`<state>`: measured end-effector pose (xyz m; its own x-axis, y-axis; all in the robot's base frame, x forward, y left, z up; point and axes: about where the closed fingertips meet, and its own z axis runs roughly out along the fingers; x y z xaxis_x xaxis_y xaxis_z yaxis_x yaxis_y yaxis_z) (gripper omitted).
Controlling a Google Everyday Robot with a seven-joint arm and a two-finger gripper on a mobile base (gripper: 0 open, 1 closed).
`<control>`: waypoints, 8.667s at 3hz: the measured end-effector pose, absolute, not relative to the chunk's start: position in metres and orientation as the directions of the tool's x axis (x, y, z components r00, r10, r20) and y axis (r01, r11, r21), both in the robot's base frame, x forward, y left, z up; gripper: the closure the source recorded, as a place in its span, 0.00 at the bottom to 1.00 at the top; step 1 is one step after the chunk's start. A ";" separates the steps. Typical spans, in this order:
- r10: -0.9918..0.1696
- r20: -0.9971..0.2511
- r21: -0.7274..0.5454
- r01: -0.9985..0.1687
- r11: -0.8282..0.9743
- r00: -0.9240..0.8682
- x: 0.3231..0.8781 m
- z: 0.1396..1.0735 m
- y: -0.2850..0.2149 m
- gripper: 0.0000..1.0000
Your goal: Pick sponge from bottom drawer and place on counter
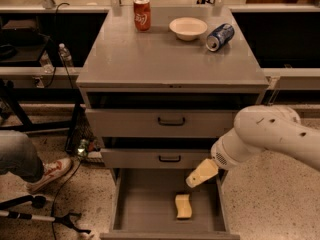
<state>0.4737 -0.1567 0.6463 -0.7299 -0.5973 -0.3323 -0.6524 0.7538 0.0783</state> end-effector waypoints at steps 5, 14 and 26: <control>-0.285 -0.231 0.317 -0.349 0.882 -0.930 0.508 0.406 -0.122 0.00; -0.205 -0.095 0.247 -0.223 0.943 -0.974 0.565 0.137 -0.076 0.00; -0.157 -0.467 0.580 -0.436 0.688 -0.870 0.537 0.354 -0.163 1.00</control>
Offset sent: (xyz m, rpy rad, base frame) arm 0.0292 0.0370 -0.1917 0.1335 0.1671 -0.3305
